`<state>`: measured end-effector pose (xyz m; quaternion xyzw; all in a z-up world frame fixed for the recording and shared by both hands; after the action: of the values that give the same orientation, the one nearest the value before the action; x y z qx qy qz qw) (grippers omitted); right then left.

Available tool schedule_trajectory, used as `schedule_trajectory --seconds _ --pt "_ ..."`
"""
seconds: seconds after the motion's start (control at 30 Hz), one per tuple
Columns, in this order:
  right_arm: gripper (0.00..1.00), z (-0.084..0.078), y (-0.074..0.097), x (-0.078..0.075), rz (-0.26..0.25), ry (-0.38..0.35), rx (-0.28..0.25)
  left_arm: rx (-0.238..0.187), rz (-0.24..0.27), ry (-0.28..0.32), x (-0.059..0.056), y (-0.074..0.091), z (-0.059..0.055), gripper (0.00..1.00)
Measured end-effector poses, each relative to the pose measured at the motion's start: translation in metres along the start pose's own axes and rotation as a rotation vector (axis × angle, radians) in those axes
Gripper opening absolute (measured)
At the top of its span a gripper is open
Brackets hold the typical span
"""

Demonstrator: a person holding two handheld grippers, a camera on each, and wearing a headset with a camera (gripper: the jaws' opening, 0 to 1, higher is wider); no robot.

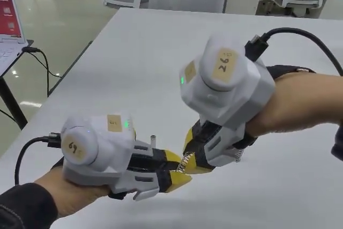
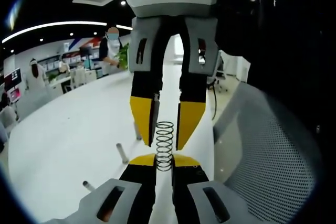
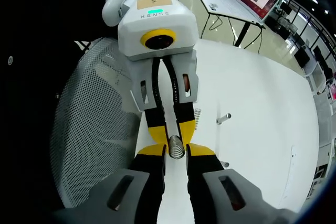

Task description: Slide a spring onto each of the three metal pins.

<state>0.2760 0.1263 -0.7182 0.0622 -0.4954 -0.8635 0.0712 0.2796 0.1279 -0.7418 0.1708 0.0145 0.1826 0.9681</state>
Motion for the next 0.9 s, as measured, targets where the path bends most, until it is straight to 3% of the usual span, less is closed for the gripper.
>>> schedule_trajectory --seconds 0.43,0.63,0.9 --pt "0.08 -0.001 -0.003 0.000 0.018 -0.030 0.005 -0.018 0.003 0.002 0.000 0.000 0.003 0.03" --pt "0.08 0.000 -0.002 -0.001 0.015 -0.027 0.003 -0.024 0.012 0.030 0.003 0.000 0.003 0.04" --pt "0.08 -0.005 0.004 -0.011 -0.010 -0.034 0.012 -0.027 0.041 0.069 0.009 0.007 0.003 0.14"
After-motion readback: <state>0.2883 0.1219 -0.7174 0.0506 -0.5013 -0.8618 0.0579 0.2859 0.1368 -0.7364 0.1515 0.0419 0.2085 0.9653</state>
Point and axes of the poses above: the centre of the closed fingertips' face, and the gripper's own axes: y roughly backward along the fingers, x roughly to its left, z roughly out of its top, the point moved 2 cm from there along y, roughly backward along the fingers, and after that the axes turned 4 degrees about -x, right-handed, at the moved point
